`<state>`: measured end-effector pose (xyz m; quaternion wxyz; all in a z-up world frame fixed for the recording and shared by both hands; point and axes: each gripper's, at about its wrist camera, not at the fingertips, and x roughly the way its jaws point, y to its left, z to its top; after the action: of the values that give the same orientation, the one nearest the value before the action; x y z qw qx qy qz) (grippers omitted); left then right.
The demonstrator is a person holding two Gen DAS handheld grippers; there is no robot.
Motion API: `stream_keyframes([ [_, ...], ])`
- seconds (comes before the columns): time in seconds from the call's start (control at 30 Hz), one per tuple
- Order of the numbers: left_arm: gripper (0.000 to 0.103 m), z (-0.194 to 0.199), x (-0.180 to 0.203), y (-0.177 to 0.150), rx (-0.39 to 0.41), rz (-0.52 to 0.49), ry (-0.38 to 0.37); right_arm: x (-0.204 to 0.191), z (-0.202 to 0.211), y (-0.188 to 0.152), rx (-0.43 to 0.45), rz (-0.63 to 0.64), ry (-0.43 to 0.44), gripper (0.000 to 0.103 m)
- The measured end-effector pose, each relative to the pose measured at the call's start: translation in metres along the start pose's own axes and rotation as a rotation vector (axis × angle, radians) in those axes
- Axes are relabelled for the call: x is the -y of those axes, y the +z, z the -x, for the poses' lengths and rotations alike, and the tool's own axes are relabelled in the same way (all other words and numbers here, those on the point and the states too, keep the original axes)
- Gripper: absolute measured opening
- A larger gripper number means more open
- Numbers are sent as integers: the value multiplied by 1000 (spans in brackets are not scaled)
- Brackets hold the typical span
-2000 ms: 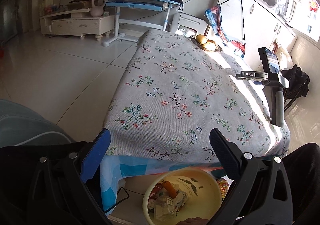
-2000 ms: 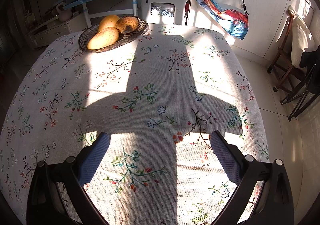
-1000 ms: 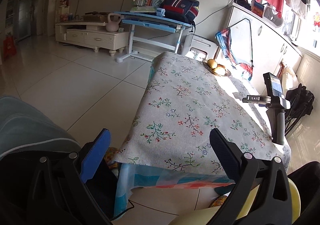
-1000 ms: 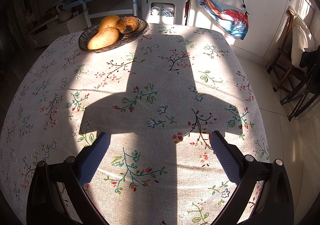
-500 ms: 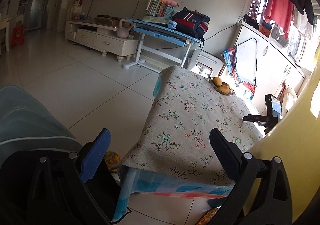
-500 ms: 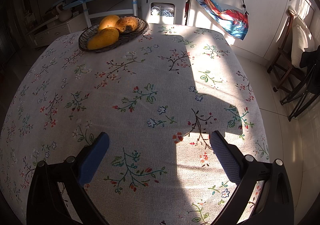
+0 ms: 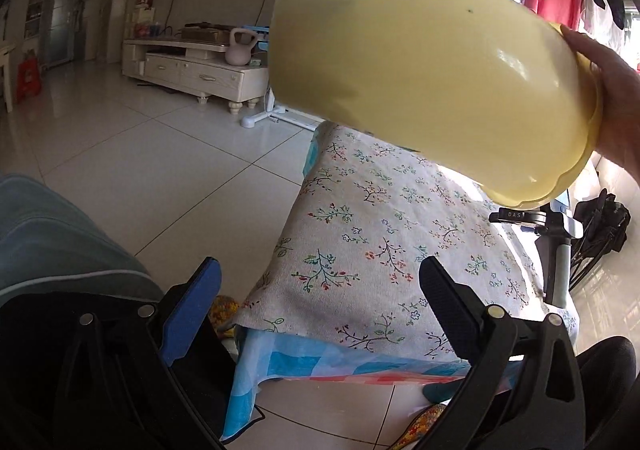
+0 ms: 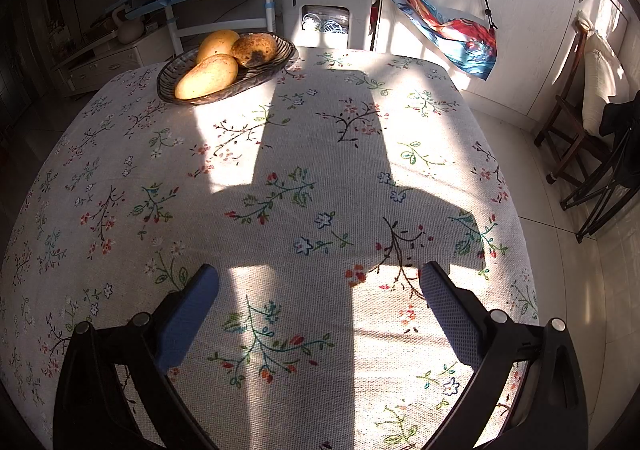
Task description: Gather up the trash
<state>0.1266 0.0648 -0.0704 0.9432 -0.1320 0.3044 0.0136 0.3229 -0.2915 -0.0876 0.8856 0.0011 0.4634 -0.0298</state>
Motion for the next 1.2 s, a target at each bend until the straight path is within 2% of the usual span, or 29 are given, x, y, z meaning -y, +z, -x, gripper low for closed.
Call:
stream_keyframes([
  [0.57,96,-30,25,-7,-100,-71,-17,0,-1,1,-1,0,0,96],
  [1.2,96,-26,23,-8,-89,-69,-5,1,-1,2,0,-1,-1,96],
])
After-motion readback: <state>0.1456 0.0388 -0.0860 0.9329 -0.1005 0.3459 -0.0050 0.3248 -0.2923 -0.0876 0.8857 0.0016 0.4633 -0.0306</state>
